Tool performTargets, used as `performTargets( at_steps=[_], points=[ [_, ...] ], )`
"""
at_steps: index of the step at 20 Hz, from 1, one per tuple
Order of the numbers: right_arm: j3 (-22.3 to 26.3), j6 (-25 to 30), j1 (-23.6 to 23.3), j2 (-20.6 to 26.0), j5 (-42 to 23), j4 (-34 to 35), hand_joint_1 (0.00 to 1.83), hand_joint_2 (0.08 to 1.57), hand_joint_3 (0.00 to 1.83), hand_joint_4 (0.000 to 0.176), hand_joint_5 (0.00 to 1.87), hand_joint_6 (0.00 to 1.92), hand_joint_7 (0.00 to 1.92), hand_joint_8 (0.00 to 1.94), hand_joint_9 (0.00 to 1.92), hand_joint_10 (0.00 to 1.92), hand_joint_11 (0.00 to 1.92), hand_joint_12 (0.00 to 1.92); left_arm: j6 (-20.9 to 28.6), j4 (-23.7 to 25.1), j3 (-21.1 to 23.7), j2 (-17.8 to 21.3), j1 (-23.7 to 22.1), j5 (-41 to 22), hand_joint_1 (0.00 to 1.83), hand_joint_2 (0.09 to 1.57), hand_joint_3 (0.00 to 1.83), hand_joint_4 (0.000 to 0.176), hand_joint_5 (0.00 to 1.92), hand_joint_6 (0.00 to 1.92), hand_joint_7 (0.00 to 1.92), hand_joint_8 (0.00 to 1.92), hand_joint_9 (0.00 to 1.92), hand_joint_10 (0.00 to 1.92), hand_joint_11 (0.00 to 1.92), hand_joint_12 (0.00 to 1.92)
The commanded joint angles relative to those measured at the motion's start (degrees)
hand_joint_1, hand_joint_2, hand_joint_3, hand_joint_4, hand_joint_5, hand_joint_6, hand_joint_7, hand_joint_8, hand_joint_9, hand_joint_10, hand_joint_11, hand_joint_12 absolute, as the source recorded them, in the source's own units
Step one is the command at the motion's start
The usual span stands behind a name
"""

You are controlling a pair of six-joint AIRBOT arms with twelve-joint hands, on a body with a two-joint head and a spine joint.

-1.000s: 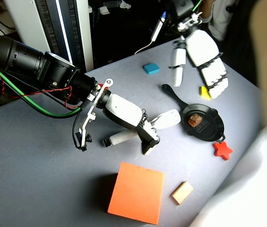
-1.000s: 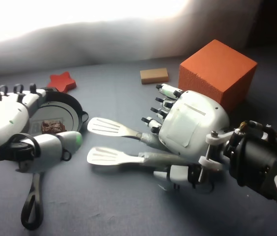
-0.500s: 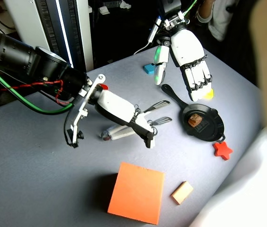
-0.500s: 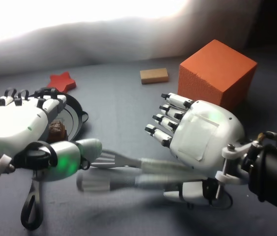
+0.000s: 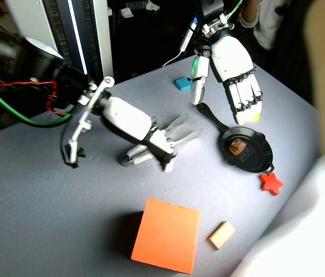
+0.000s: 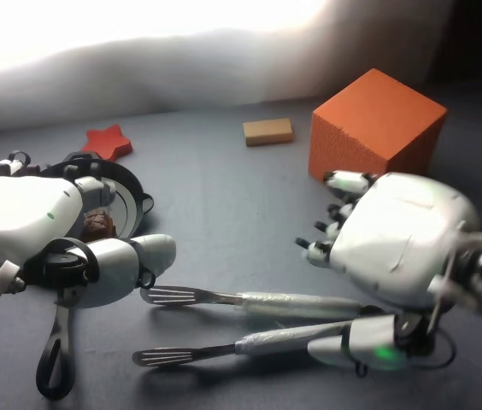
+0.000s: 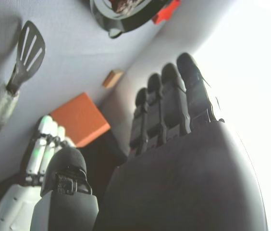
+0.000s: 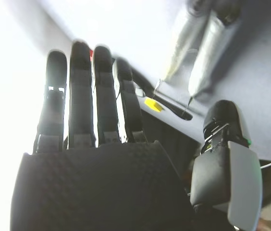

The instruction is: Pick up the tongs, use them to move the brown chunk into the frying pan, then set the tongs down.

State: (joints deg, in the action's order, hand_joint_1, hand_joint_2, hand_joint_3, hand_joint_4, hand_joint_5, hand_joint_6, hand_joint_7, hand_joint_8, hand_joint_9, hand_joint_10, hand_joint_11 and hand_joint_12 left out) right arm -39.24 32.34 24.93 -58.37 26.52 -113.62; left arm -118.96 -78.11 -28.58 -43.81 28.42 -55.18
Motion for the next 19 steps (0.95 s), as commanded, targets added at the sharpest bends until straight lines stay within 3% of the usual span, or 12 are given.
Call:
performTargets(
  at_steps=[1,3,4,5,6,7,12,14,16,17,18,19],
  points=[
    [0.92,0.93,-1.92,1.76,-1.39,0.02,0.13,1.18,0.00,0.000,0.94,0.24,1.05,0.18,0.79,0.76,0.34,1.53,-0.25,4.26,-0.22,0.15,-0.57,-3.02,0.10,1.28,0.00,0.000,0.65,0.03,0.77,0.05,0.68,0.29,0.13,1.45],
    [2.50,3.78,-4.60,5.13,-5.76,1.17,0.23,1.28,0.01,0.000,1.03,0.46,1.06,0.62,0.76,1.23,0.43,1.74,-0.25,4.26,-0.22,0.15,-0.69,-3.02,0.32,1.35,0.00,0.000,0.87,0.46,0.98,0.46,0.78,0.94,0.43,1.60],
    [3.59,5.50,-6.22,7.26,-9.02,1.17,0.29,1.33,0.01,0.000,0.99,0.83,1.06,0.92,0.81,1.43,0.48,1.86,-0.38,4.26,-0.20,0.14,-0.75,-3.02,0.68,1.35,0.00,0.119,0.65,1.36,0.98,0.87,0.82,1.20,0.53,1.74],
    [4.32,7.27,-7.77,9.25,-12.41,1.17,0.31,1.36,0.01,0.000,0.99,1.00,1.10,1.05,0.88,1.56,0.55,1.91,-0.41,4.26,-0.12,0.14,-0.75,-3.02,0.75,1.35,0.00,0.153,0.60,1.58,0.99,1.07,0.85,1.27,0.59,1.77],
    [4.61,8.45,-8.42,10.32,-14.19,1.17,0.34,1.40,0.01,0.000,1.03,1.25,1.17,1.29,1.00,1.75,0.73,1.92,-0.46,4.26,-0.06,0.14,-0.74,-3.02,0.54,1.41,0.01,0.000,0.79,1.59,1.01,1.33,0.94,1.45,0.78,1.79],
    [5.54,10.21,-10.46,14.06,-18.16,1.18,0.36,1.45,0.02,0.000,1.08,1.60,1.23,1.52,1.15,1.86,1.03,1.92,-0.53,4.26,0.14,0.15,-0.73,-3.02,0.34,1.48,0.02,0.000,0.82,1.68,0.95,1.61,0.94,1.70,0.87,1.89],
    [6.43,8.93,-13.49,18.11,-20.37,1.18,0.50,1.52,0.03,0.000,1.04,1.76,1.26,1.69,1.23,1.92,1.23,1.92,-0.53,4.29,0.18,0.27,-0.83,-3.15,0.30,1.53,0.02,0.000,0.88,1.92,0.96,1.91,0.99,1.92,1.07,1.92],
    [6.45,8.75,-14.38,19.53,-21.58,1.17,0.52,1.51,0.02,0.000,1.04,1.75,1.24,1.71,1.19,1.92,1.20,1.92,-0.53,4.47,0.15,0.27,-0.85,-3.44,0.72,1.06,0.80,0.127,0.58,1.92,0.95,1.92,1.00,1.92,1.07,1.92],
    [6.45,7.73,-14.99,20.98,-23.47,1.17,0.49,1.51,0.01,0.000,1.04,1.73,1.24,1.69,1.18,1.92,1.19,1.92,-0.53,4.50,0.03,0.28,-0.96,-3.66,0.74,1.01,0.88,0.116,0.60,1.92,0.94,1.91,0.97,1.92,1.03,1.92],
    [6.44,7.15,-15.00,21.42,-23.65,1.17,0.47,1.52,0.02,0.000,1.04,1.75,1.24,1.70,1.19,1.92,1.20,1.92,-0.53,4.68,-0.11,0.27,-1.03,-3.70,0.72,1.01,0.88,0.164,0.60,1.92,0.96,1.83,0.95,1.92,1.01,1.92],
    [6.43,7.14,-15.00,21.75,-23.65,1.17,0.47,1.52,0.02,0.000,1.03,1.75,1.24,1.69,1.20,1.92,1.20,1.92,-0.53,4.90,-0.23,0.26,-1.09,-3.75,0.72,1.01,0.88,0.172,0.60,1.92,0.98,1.82,0.94,1.92,1.01,1.92],
    [6.43,7.18,-14.99,21.95,-23.66,1.17,0.44,1.53,0.02,0.000,1.03,1.75,1.23,1.69,1.19,1.92,1.19,1.92,-0.53,4.92,-0.29,0.26,-1.09,-3.76,0.75,0.99,0.90,0.126,0.62,1.91,0.97,1.81,0.92,1.92,0.95,1.92]
  ],
)
